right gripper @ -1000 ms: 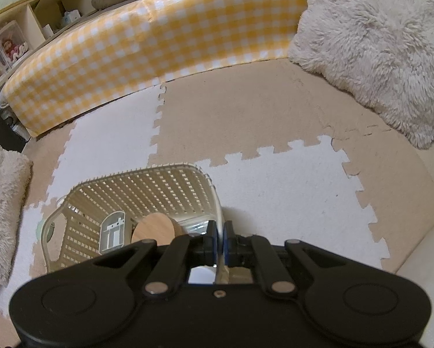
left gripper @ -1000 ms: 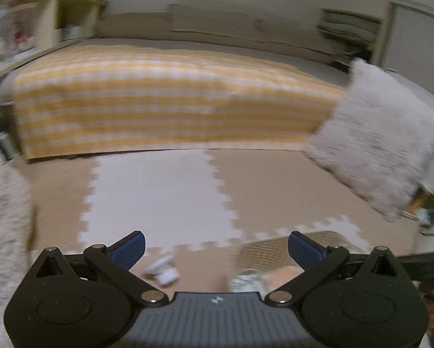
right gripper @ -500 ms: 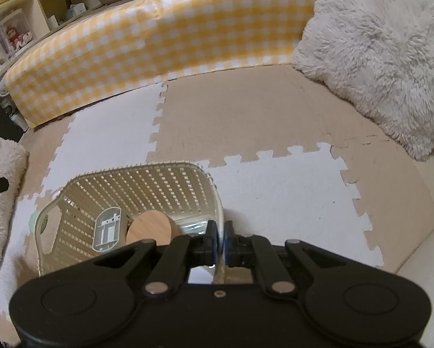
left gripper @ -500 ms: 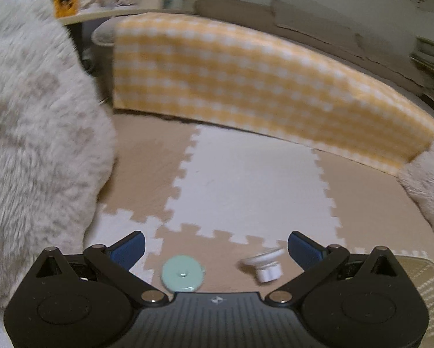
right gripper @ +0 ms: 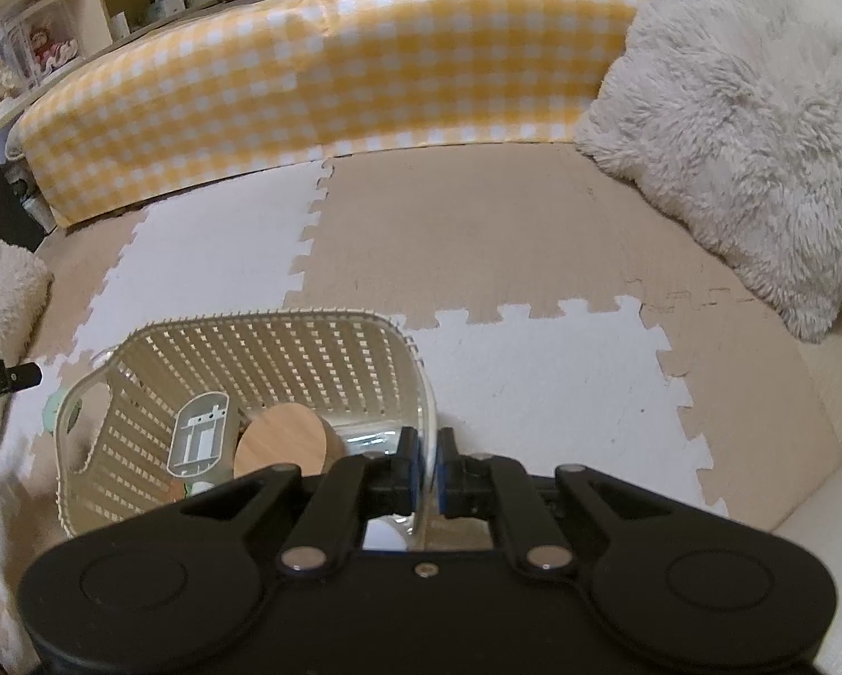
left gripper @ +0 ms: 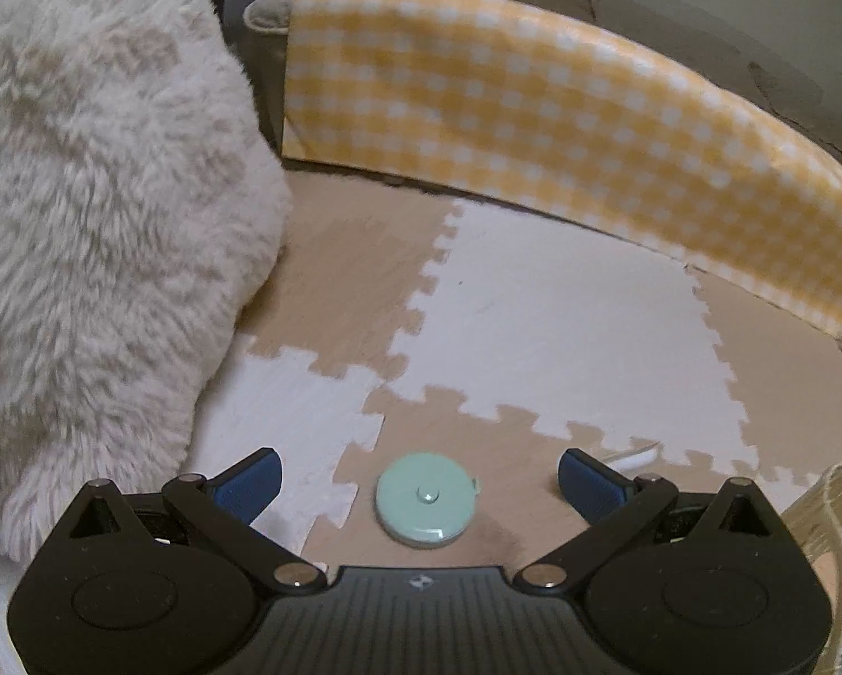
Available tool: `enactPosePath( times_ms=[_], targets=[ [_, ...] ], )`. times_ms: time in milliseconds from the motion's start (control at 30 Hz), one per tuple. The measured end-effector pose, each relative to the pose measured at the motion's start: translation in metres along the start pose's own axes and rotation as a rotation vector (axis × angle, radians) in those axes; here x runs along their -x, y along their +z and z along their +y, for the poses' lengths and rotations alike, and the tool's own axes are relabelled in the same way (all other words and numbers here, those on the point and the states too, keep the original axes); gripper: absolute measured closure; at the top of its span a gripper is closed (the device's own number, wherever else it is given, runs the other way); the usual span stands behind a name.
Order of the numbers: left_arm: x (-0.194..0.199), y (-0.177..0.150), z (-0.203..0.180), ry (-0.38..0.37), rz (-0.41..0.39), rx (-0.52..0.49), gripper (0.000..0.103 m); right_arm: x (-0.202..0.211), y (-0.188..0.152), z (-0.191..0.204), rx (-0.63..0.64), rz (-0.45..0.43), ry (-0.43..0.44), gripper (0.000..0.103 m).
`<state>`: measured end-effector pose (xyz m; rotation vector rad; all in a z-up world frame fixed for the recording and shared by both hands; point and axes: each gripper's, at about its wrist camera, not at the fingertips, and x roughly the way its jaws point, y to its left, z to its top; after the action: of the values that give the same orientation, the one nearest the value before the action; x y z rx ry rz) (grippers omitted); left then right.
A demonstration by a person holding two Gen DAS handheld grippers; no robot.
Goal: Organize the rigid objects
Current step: 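Withdraw the left tool and move it to the mint-green tape measure, then close the left tool on the mint-green tape measure and lift it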
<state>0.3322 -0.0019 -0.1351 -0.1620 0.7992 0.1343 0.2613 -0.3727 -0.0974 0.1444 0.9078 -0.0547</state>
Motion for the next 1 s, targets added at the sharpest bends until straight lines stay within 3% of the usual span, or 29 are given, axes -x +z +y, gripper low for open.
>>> enactPosePath(
  times_ms=[300, 567, 833, 1000],
  targets=[
    [-0.019, -0.013, 0.01, 0.027, 0.023, 0.026, 0.0, 0.0, 0.0, 0.001, 0.011, 0.005, -0.005, 0.096],
    [-0.036, -0.024, 0.005, -0.01, 0.029, -0.016, 0.002, -0.001, 0.0, 0.0, 0.002, 0.008, -0.002, 0.096],
    [-0.048, -0.027, -0.007, 0.016, 0.015, -0.128, 0.021, -0.001, 0.001, 0.0, -0.001, 0.011, 0.0, 0.096],
    [-0.048, -0.025, -0.01, -0.003, 0.0, -0.139, 0.046, -0.001, 0.0, 0.0, -0.001, 0.011, 0.0, 0.096]
  ],
)
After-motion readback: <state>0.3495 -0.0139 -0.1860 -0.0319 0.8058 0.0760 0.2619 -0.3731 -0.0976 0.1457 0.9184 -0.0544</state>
